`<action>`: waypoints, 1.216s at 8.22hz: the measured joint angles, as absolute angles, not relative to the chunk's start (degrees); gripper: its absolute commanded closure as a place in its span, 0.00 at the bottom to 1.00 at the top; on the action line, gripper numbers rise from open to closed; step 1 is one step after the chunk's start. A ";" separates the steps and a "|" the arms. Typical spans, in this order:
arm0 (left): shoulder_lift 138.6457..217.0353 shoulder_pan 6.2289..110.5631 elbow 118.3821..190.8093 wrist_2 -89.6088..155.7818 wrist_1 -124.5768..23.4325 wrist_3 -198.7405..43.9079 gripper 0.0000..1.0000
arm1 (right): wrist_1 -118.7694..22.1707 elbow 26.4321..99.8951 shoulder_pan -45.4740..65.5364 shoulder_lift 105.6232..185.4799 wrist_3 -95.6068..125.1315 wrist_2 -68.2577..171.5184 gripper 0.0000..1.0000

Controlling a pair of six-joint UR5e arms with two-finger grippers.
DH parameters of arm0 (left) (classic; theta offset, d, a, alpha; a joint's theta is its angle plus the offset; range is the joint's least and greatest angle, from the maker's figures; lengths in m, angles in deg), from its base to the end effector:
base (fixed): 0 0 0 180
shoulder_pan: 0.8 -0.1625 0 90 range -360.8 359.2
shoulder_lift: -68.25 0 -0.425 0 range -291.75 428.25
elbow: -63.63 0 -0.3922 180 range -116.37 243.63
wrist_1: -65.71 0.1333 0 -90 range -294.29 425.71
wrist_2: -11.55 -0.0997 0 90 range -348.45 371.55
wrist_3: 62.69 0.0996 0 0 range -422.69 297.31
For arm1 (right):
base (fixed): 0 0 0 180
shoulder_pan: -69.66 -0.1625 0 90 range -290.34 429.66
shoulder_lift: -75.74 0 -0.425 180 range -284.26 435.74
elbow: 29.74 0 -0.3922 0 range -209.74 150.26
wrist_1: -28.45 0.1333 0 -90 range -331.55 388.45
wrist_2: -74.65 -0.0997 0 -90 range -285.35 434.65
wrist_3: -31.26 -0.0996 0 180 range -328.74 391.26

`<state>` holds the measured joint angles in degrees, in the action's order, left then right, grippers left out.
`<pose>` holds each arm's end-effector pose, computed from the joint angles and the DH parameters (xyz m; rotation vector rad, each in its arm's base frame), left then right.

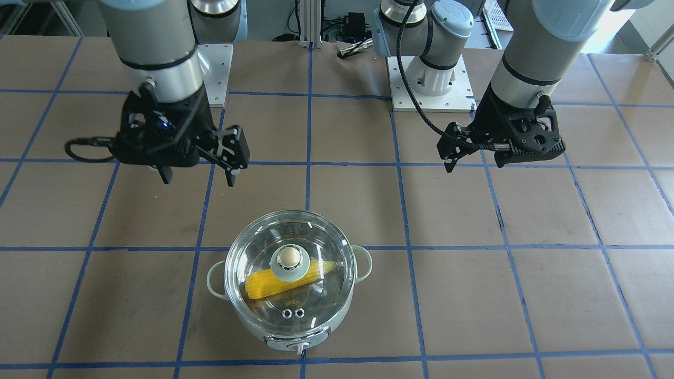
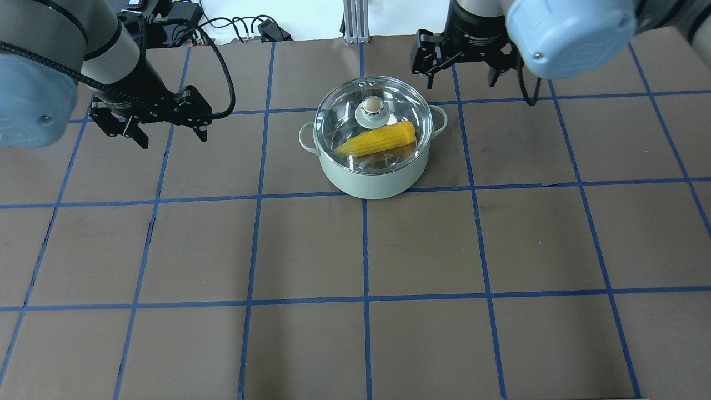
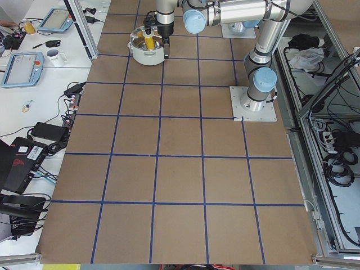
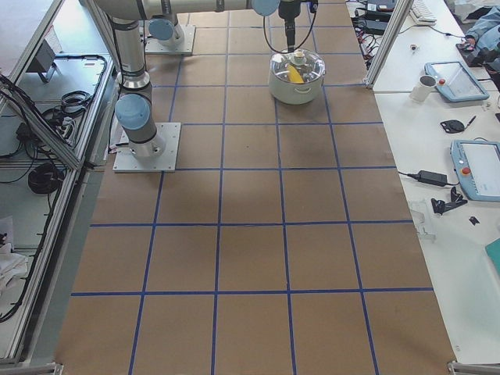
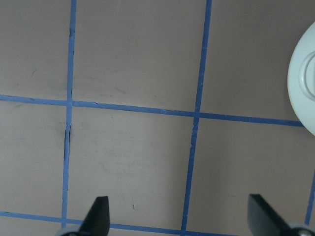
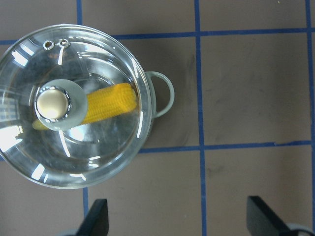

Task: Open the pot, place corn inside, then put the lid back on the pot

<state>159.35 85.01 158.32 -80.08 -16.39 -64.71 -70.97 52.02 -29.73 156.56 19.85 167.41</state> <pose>-0.0935 -0.5098 0.4520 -0.1694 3.1073 -0.0565 0.2203 -0.5446 0.4919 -0.0604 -3.1112 0.2404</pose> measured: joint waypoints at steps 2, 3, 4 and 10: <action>159.49 84.99 158.37 -80.20 -16.38 -64.78 0.00 | -63.57 54.56 -27.68 162.81 22.16 167.60 0.00; 159.52 84.98 158.42 -80.33 -16.35 -64.48 0.00 | -60.75 55.13 -26.84 164.69 22.97 167.46 0.00; 159.48 84.98 158.43 -80.50 -16.35 -64.32 0.00 | -59.22 55.42 -26.25 165.57 23.96 167.30 0.00; 159.58 84.98 158.52 -80.37 -16.42 -64.25 0.00 | -58.48 56.20 -25.96 166.75 25.20 165.97 0.00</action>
